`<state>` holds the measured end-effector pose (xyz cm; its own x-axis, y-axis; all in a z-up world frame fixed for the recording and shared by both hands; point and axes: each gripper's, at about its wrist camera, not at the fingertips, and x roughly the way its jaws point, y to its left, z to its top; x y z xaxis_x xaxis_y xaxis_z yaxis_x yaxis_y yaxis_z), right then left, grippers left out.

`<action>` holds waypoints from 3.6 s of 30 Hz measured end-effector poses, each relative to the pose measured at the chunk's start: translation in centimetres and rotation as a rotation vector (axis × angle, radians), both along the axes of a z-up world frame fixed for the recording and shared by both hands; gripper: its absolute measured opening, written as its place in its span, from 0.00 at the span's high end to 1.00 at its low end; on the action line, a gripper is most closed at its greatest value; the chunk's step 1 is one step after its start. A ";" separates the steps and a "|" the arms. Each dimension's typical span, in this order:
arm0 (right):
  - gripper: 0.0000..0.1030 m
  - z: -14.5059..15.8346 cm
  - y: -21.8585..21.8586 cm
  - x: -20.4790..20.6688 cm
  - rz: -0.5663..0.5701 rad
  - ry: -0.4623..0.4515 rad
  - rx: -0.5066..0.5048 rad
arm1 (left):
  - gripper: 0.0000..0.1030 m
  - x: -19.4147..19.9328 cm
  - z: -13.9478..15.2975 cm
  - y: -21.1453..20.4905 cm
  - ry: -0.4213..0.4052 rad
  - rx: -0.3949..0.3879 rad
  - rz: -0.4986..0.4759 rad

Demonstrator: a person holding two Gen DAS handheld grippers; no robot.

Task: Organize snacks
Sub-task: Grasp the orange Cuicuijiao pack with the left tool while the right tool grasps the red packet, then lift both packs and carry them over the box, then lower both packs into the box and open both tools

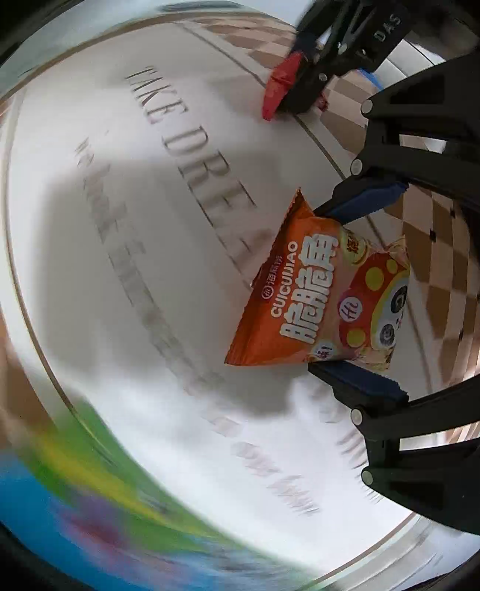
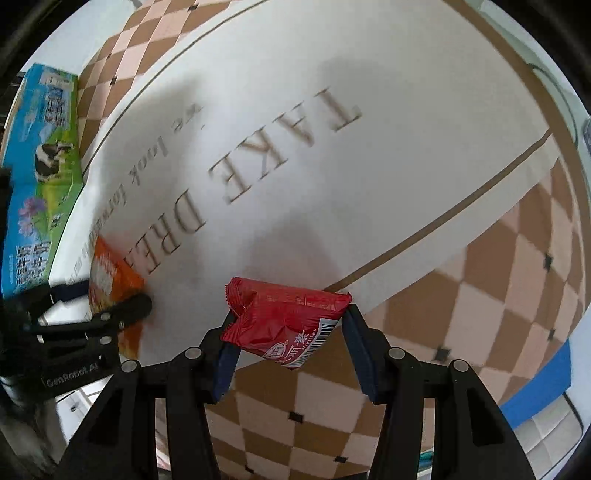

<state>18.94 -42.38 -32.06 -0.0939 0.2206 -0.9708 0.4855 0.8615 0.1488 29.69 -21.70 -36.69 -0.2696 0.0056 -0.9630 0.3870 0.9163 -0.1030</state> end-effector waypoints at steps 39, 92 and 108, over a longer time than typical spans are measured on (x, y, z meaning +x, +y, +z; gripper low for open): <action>0.65 0.2 6.8 -0.6 0.138 -0.007 -0.094 | 0.44 -6.4 -0.4 2.2 -0.113 -0.005 0.228; 0.53 6.0 30.4 40.7 0.472 -0.242 0.024 | 0.27 29.3 7.5 25.8 -0.120 -0.195 0.596; 0.12 7.6 28.8 38.3 0.518 -0.237 -0.097 | 0.10 27.5 10.5 25.3 -0.233 -0.095 0.532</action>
<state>57.23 -13.56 -24.43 0.0562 0.1121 -0.9921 -0.0406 0.9931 0.1099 57.20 3.63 -26.19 0.0074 -0.1614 -0.9869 -0.1015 0.9817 -0.1613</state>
